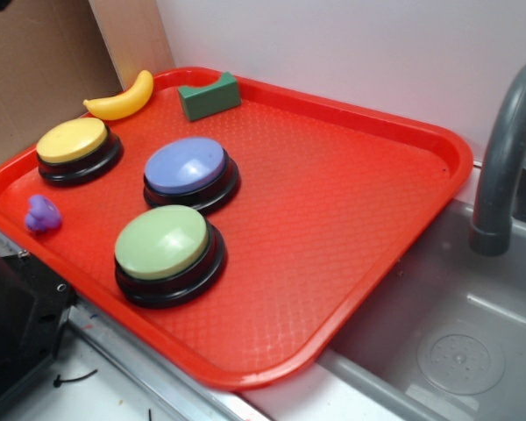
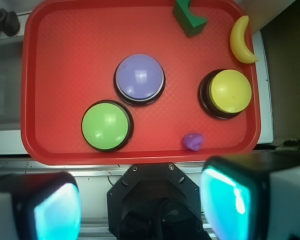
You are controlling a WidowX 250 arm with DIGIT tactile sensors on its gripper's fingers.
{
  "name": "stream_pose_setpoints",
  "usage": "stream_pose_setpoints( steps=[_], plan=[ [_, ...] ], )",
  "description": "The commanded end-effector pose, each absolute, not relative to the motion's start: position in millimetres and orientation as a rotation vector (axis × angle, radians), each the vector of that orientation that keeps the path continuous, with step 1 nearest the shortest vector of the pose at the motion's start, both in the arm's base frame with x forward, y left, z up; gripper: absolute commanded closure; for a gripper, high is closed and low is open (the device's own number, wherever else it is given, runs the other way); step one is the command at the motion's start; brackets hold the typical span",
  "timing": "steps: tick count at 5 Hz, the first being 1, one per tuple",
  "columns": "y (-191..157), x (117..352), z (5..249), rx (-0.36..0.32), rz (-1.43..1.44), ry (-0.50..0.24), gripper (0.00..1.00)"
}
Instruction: Push the purple button.
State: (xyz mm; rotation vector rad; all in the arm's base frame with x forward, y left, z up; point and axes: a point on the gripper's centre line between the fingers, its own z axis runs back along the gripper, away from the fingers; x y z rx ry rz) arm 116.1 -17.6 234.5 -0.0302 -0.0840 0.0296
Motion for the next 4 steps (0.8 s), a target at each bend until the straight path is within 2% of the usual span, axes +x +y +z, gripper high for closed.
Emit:
stream_pose_setpoints(
  steps=[1, 2, 3, 4],
  plan=[
    [-17.6, 116.1, 234.5, -0.030, 0.030, -0.084, 0.00],
    [9.8, 166.1, 184.5, 0.042, 0.127, 0.066, 0.00],
    [1.9, 213.0, 157.2, 0.056, 0.121, 0.033, 0.00],
    [0.2, 223.0, 115.1, 0.043, 0.240, -0.040, 0.00]
  ],
)
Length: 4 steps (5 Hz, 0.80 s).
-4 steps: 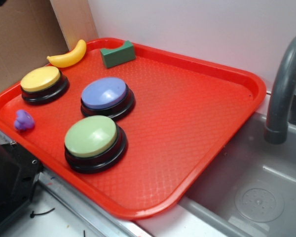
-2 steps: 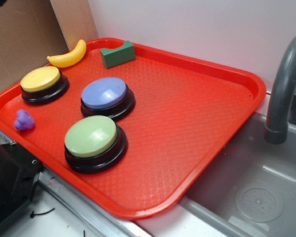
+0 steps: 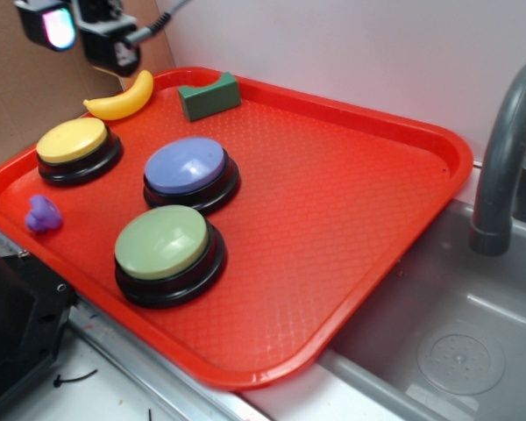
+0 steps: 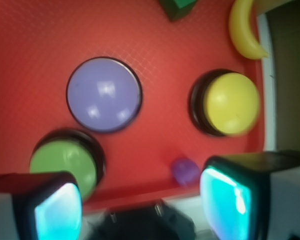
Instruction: Push the purple button.
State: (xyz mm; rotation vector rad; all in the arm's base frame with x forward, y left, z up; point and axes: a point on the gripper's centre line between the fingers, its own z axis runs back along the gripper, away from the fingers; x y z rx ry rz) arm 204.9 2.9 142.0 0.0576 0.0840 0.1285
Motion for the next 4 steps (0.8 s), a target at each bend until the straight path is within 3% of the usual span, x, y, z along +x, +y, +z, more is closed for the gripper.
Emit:
stream_pose_setpoints(
  steps=[1, 3, 4],
  plan=[
    [0.1, 221.5, 82.0, 0.015, 0.250, -0.069, 0.00],
    [-1.1, 216.6, 52.4, 0.024, 0.231, -0.050, 0.00],
    [-2.2, 218.3, 60.6, 0.025, 0.226, -0.061, 0.00]
  ],
)
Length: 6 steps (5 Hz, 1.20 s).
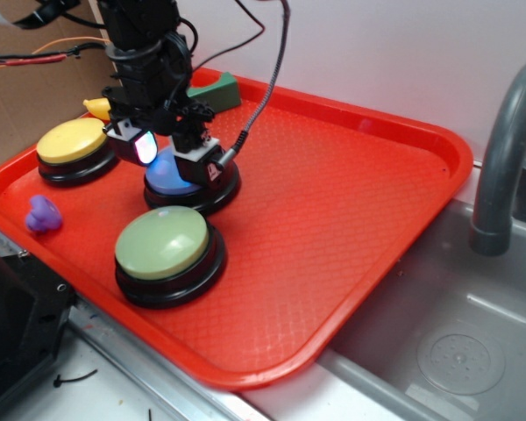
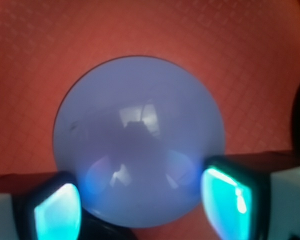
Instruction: Push the purple button.
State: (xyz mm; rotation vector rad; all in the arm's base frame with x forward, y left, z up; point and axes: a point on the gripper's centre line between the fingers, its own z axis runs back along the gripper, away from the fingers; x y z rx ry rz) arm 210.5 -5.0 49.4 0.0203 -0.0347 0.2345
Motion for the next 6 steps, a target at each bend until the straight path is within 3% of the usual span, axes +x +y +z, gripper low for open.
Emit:
stream_pose_setpoints(
  steps=[1, 3, 5, 6],
  plan=[
    [-4.0, 217.3, 80.0, 0.030, 0.213, -0.088, 0.00],
    [6.7, 210.0, 130.0, 0.061, 0.221, -0.122, 0.00],
    [9.7, 214.1, 119.2, 0.075, 0.206, -0.091, 0.00],
    [9.9, 210.3, 135.1, 0.101, 0.189, -0.148, 0.00]
  ],
)
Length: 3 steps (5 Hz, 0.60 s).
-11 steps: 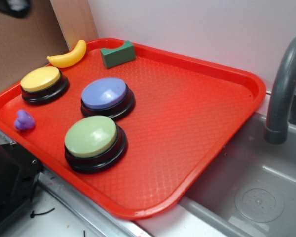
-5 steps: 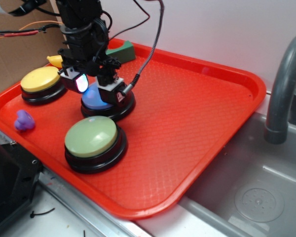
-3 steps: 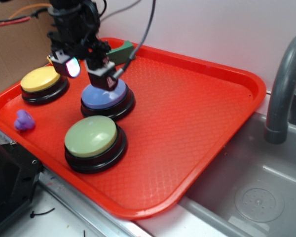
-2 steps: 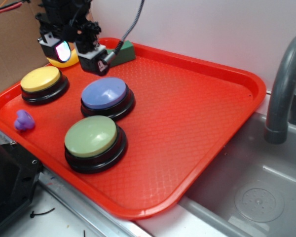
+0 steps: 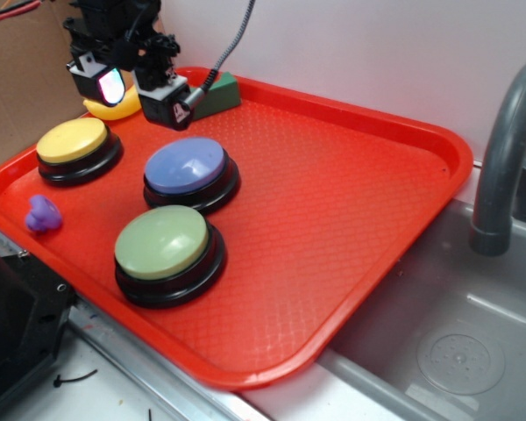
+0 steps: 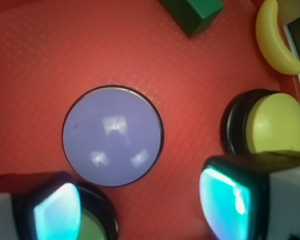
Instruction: Push the purple button.
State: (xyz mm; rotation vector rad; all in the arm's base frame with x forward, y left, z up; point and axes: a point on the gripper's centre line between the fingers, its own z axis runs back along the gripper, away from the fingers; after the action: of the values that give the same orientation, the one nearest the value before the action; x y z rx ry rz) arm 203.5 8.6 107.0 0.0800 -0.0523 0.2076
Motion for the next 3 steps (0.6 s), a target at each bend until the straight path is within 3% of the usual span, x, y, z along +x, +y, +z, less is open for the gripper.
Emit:
stream_pose_setpoints(
  steps=[1, 3],
  plan=[
    [13.3, 204.4, 146.7, 0.080, 0.207, -0.134, 0.00],
    [15.2, 197.0, 171.1, 0.066, 0.257, -0.095, 0.00]
  ],
)
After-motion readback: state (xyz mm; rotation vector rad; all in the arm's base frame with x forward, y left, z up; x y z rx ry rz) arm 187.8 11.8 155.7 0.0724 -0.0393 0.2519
